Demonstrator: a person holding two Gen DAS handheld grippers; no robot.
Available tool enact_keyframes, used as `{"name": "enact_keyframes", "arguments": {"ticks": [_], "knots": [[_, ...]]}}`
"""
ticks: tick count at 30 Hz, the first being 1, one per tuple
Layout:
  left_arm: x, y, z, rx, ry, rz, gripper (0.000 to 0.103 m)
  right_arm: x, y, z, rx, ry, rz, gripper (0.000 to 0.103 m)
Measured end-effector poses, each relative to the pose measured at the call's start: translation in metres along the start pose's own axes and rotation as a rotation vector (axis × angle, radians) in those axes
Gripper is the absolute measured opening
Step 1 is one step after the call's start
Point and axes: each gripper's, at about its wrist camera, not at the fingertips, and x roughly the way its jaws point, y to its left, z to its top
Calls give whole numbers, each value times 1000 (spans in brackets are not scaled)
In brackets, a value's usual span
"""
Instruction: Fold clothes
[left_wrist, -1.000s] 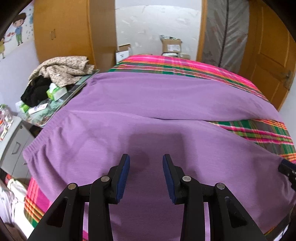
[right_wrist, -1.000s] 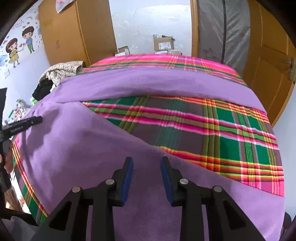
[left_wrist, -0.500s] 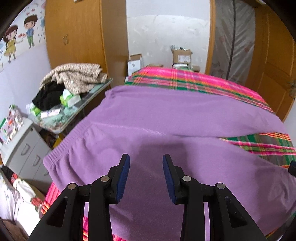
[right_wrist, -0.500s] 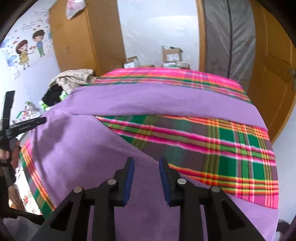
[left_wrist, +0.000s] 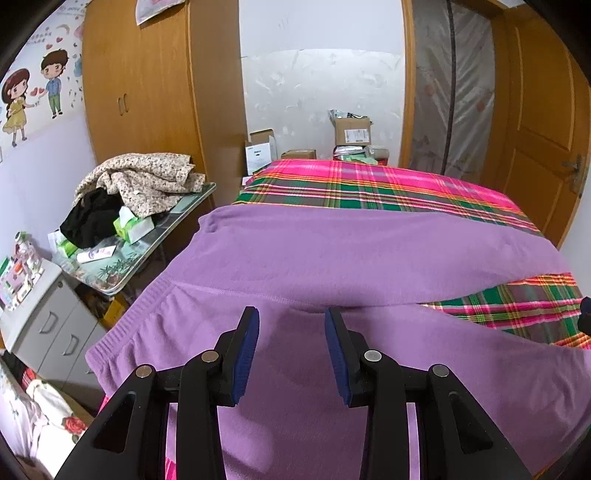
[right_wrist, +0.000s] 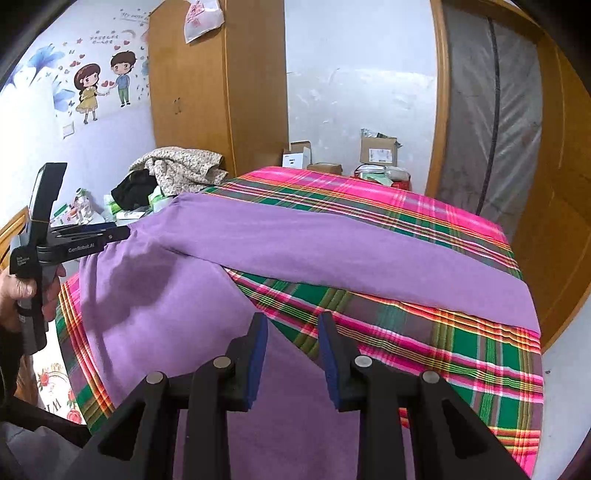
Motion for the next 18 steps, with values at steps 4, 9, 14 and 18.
{"name": "enact_keyframes", "arguments": {"ticks": [4,9,14,18], "knots": [[2,-1,1,8,8,-6,38,3,6,10,-28,24,10,31],[8,3,1,9,36,1,38,10,5,22,-17,45,18,35],[16,12,5,-16,60,20,38,22,-1,34,6,73,35,35],[24,19,11,-35,79,25,38,37,0,46,-10,100,45,35]]}}
